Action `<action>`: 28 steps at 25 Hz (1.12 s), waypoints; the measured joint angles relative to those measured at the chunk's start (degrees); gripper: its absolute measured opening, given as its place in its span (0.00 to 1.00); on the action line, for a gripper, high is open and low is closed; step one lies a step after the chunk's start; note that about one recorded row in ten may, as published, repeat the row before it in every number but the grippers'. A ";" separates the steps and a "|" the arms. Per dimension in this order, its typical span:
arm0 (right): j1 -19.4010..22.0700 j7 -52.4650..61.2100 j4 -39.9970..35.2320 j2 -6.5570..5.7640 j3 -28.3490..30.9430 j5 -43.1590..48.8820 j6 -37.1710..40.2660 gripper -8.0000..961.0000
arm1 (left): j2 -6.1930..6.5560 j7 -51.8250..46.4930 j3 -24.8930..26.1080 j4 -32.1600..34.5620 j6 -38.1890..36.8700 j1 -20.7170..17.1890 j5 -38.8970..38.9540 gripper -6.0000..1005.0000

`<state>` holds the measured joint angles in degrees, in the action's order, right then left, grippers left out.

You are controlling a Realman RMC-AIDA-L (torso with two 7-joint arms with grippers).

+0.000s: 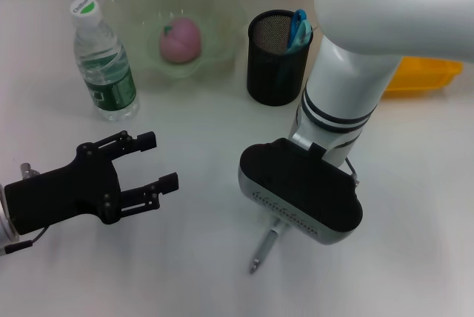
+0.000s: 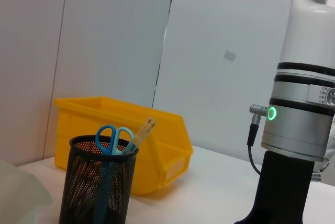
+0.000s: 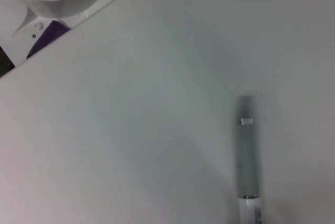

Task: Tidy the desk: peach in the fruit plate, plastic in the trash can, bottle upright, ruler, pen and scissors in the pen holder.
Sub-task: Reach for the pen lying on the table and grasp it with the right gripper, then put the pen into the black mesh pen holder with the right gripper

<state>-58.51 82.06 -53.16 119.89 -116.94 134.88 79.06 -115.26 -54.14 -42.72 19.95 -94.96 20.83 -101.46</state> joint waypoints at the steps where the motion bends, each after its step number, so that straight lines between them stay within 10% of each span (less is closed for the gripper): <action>1: 0.00 -0.05 -0.07 0.00 0.01 0.02 -0.03 0.22 | 0.02 0.00 0.00 0.00 -0.03 0.00 0.01 0.79; 15: 0.70 0.20 -2.42 -0.02 1.56 0.75 1.46 0.16 | 0.23 0.00 0.01 0.00 -0.32 -0.32 0.04 0.79; 28: 9.19 0.29 -9.23 -0.57 19.22 1.49 6.72 0.16 | 0.76 0.00 1.45 0.12 -1.98 -0.44 0.03 0.79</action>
<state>-49.32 82.36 -62.40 119.32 -97.72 136.37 85.77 -114.50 -54.14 -41.26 20.07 -96.95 20.39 -101.43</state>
